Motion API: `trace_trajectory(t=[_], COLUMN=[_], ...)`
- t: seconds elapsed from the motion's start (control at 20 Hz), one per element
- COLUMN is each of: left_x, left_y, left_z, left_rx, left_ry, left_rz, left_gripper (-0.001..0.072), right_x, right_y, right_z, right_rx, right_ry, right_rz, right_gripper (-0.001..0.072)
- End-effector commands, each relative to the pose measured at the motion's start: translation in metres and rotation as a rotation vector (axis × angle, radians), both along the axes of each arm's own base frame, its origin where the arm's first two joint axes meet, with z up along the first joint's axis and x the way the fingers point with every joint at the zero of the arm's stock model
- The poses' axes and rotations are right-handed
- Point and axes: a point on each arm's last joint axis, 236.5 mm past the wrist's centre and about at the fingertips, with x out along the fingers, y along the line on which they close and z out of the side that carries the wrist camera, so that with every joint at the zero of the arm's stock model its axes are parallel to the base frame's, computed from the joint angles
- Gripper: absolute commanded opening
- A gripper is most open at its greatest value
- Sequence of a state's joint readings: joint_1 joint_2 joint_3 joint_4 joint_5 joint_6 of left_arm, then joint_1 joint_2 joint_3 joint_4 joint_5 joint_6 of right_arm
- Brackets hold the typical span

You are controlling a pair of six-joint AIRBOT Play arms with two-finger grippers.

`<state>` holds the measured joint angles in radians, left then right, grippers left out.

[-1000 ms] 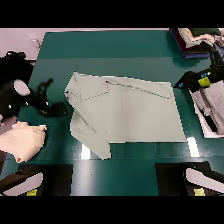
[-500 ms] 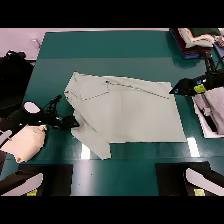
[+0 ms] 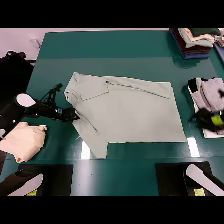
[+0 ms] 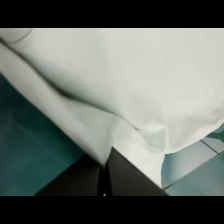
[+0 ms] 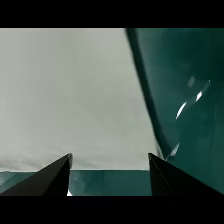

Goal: Fold the shirts.

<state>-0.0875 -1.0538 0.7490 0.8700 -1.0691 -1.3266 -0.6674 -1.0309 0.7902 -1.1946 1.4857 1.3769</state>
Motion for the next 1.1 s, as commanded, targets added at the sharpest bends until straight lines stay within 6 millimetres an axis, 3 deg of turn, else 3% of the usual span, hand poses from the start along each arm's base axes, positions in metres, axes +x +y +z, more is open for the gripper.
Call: trace_trajectory(t=[0.0, 0.1, 0.2, 0.45, 0.55, 0.6, 0.65, 0.75, 0.85, 0.95, 1.05], left_x=[0.013, 0.014, 0.014, 0.014, 0.014, 0.014, 0.014, 0.018, 0.028, 0.031, 0.014], left_y=[0.0, 0.001, 0.001, 0.001, 0.001, 0.001, 0.001, 0.0, 0.002, 0.009, 0.025], left_z=[0.019, 0.019, 0.019, 0.019, 0.019, 0.02, 0.025, 0.059, 0.13, 0.233, 0.352], left_rx=[-0.001, 0.006, 0.006, 0.006, 0.003, -0.001, -0.005, -0.012, -0.012, 0.002, 0.03], left_ry=[-0.065, -0.068, -0.068, -0.067, -0.061, -0.06, -0.065, -0.145, -0.31, -0.576, -0.866], left_rz=[0.003, 0.004, 0.003, 0.003, 0.011, 0.019, 0.029, 0.017, 0.024, 0.029, 0.084], left_gripper=[0.0025, 0.0025, 0.0025, 0.0025, 0.0025, 0.0024, 0.0024, 0.0024, 0.0024, 0.0024, 0.0024], right_x=[-0.057, -0.069, -0.068, -0.012, 0.004, 0.015, 0.029, 0.064, 0.098, 0.119, 0.112], right_y=[-0.005, 0.005, 0.017, 0.041, 0.048, 0.052, 0.055, 0.061, 0.067, 0.07, 0.072], right_z=[-0.048, -0.066, -0.078, -0.082, -0.073, -0.063, -0.047, 0.005, 0.088, 0.2, 0.318], right_rx=[0.099, 0.154, 0.194, 0.224, 0.173, 0.143, 0.107, 0.022, -0.077, -0.205, -0.348], right_ry=[0.147, 0.202, 0.214, 0.068, 0.023, -0.018, -0.078, -0.247, -0.471, -0.752, -1.026], right_rz=[-0.205, -0.234, -0.236, -0.192, -0.091, -0.043, 0.012, 0.114, 0.202, 0.25, 0.257], right_gripper=[0.0467, 0.0467, 0.0467, 0.0419, 0.0086, 0.0019, 0.0015, 0.0015, 0.0014, 0.0014, 0.0014])
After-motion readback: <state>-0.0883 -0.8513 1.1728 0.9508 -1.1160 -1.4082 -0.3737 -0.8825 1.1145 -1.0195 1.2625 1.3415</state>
